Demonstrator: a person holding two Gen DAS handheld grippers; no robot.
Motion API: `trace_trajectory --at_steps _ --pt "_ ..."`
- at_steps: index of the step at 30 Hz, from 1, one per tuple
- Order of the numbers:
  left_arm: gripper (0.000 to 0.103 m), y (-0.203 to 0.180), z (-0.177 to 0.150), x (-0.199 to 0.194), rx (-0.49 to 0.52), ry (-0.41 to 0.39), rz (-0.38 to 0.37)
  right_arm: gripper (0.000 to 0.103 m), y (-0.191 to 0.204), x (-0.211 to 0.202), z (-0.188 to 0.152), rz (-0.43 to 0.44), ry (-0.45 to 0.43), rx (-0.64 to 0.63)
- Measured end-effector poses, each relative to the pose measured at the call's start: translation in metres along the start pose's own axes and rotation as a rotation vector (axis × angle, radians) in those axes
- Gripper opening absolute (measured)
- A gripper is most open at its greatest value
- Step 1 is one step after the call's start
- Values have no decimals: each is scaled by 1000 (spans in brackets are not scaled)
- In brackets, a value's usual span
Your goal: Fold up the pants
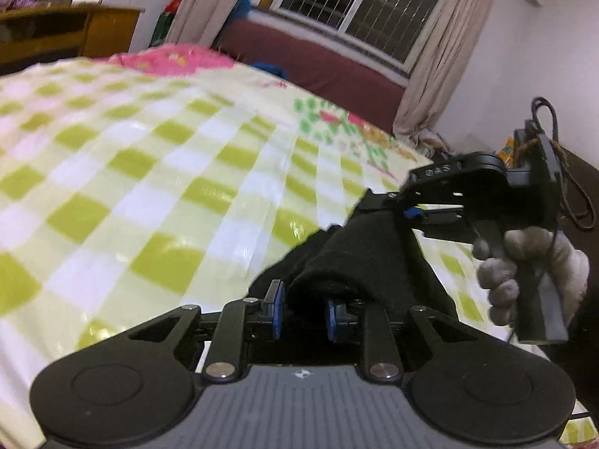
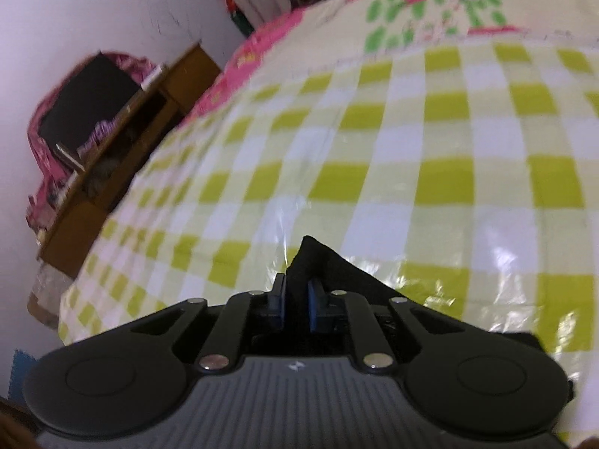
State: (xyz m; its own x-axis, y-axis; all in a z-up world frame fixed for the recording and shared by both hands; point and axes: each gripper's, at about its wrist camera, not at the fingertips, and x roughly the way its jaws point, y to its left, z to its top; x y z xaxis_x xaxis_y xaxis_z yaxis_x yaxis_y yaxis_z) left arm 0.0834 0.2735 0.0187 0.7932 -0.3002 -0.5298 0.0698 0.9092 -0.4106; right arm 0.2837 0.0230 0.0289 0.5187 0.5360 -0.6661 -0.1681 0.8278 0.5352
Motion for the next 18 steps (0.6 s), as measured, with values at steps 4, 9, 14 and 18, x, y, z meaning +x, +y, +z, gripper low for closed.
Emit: trace_trajectory --at_steps 4,9,14,18 --pt "39 31 3 29 -109 26 32 11 -2 35 8 -88 0 -30" --pt "57 44 -6 43 -140 52 96 36 -4 74 0 -167 18 -89" --pt "61 43 -12 15 -29 48 254 41 -6 30 17 -113 -96 -77" --pt "59 41 0 -6 15 3 294 43 -7 -17 21 -75 -207 -121"
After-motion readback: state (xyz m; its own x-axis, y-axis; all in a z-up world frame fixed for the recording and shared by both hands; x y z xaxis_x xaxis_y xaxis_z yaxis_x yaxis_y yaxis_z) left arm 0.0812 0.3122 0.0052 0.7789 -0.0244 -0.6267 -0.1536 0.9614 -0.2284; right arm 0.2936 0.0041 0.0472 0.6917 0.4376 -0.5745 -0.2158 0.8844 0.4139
